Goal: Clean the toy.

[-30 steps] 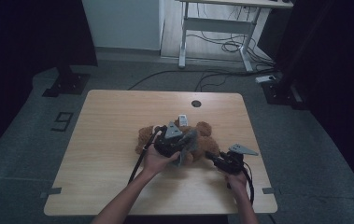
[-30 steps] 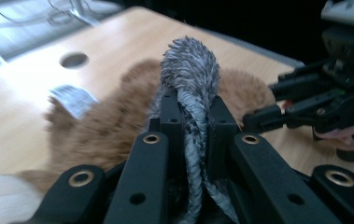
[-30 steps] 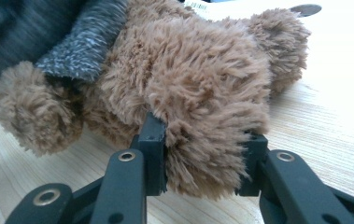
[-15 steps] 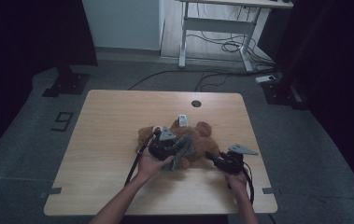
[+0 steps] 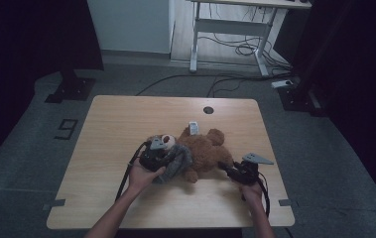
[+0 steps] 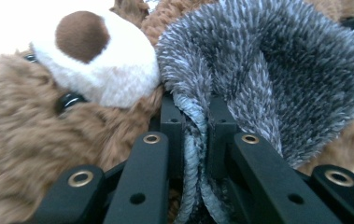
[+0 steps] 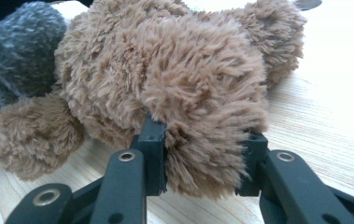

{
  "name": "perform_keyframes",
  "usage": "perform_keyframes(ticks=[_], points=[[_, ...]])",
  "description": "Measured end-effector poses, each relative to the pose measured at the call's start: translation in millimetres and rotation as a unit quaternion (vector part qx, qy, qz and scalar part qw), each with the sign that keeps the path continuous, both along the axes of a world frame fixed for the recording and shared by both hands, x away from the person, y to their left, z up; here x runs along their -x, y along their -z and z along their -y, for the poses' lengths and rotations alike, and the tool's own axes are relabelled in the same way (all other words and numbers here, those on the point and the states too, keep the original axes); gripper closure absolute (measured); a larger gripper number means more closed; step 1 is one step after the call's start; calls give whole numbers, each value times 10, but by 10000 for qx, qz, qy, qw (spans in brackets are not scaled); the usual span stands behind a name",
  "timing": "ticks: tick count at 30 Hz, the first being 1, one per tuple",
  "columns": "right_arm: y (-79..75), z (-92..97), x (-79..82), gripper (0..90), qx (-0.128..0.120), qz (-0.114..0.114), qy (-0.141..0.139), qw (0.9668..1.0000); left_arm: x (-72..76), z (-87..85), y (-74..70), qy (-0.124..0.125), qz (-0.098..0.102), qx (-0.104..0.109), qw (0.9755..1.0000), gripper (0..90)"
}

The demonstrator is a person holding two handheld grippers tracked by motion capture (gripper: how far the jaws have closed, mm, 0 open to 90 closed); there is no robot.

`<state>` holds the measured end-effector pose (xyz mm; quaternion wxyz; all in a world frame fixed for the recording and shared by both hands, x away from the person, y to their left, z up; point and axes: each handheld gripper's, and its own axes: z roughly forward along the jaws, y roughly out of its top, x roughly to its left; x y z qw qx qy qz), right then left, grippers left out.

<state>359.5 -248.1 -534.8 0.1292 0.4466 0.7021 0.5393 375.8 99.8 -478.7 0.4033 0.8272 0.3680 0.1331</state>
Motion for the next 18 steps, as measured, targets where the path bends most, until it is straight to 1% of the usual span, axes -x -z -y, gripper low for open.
perform_keyframes(ticks=[3, 4, 6, 7, 8, 9, 10, 11, 12, 13, 14, 15, 18], points=[[1, 3, -2, 637, -18, -22, 6, 10000, 27, -35, -21, -34, 67, -25, 10000, 802], [-1, 5, 0, 637, -16, -26, 2, 10000, 42, -72, -38, -57, 98, -20, 9999, 801], [-1, 5, 0, 637, -19, -26, 3, 10000, 53, -90, -50, -96, 132, 6, 9999, 801], [1, 4, -2, 637, -28, -25, 14, 10000, 75, -120, -84, -159, 208, 28, 9997, 802], [1, 4, -2, 637, -28, -25, 14, 10000, 75, -120, -84, -159, 208, 28, 9997, 801], [1, 4, -3, 637, -32, -29, 20, 10000, 78, -128, -105, -159, 234, 49, 9996, 801], [4, 5, -5, 637, -56, -37, 32, 10000, 74, -124, -127, -157, 248, 128, 9995, 801], [6, 5, -6, 637, -69, -47, 25, 10000, 40, -77, -188, -69, 197, 250, 9995, 801], [9, 4, -7, 637, -77, -44, 22, 10000, 40, -77, -188, -69, 197, 250, 9995, 801], [7, 3, -6, 637, -65, -40, 21, 10000, 9, 40, -268, 18, 257, 308, 9992, 801], [5, 2, -4, 637, -57, -34, 21, 10000, -8, 113, -311, 98, 272, 340, 9990, 800], [2, 3, -3, 637, -47, -32, 14, 10000, -25, 194, -353, 180, 273, 393, 9987, 801], [3, 5, -5, 637, -58, -31, 14, 10000, -82, 456, -443, 355, 325, 446, 9978, 801]])
